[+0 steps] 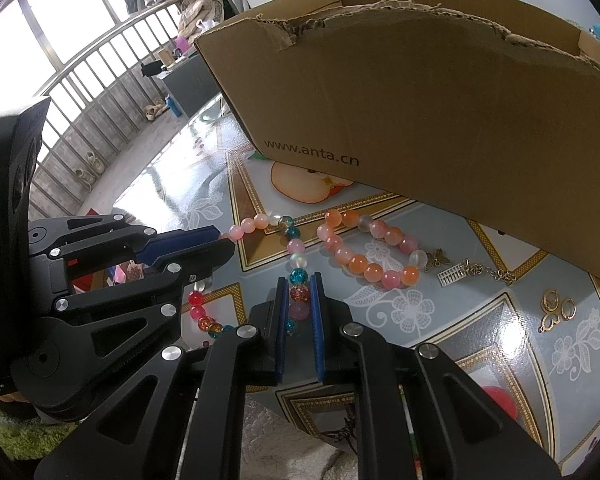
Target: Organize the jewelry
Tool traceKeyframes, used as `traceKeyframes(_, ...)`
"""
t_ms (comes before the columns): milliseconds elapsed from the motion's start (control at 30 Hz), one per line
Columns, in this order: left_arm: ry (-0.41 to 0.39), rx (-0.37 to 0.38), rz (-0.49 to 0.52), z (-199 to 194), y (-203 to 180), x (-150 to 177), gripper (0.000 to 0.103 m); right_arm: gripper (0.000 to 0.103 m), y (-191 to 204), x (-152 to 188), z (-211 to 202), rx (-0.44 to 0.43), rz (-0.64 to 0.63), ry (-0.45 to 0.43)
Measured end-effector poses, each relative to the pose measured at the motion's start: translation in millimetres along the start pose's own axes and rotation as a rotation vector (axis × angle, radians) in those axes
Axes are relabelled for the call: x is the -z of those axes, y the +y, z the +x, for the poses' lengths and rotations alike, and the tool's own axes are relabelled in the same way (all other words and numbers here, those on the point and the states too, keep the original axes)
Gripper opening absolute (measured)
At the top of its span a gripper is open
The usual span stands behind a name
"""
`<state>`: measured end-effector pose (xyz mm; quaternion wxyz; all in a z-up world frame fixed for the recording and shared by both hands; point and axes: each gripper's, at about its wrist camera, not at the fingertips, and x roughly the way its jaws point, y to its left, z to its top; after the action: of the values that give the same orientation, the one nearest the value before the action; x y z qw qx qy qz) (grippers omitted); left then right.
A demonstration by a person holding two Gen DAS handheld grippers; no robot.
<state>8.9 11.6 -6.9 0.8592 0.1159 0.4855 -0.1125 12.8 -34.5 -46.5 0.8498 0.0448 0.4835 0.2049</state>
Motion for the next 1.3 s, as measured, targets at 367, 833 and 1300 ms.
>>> traceKeyframes(367, -0.001, -0.002, 0.001, -1, 0, 0, 0.010, 0.011, 0, 0, 0, 0.000, 0.000, -0.001)
traceKeyframes(833, -0.002, -0.001, 0.001, 0, 0, 0, 0.010, 0.011, 0, 0, 0, -0.002, 0.004, -0.003)
traceKeyframes(1300, -0.077, 0.006, 0.012, -28, 1, 0, 0.008, 0.010, -6, -1, -8, -0.050, 0.026, -0.047)
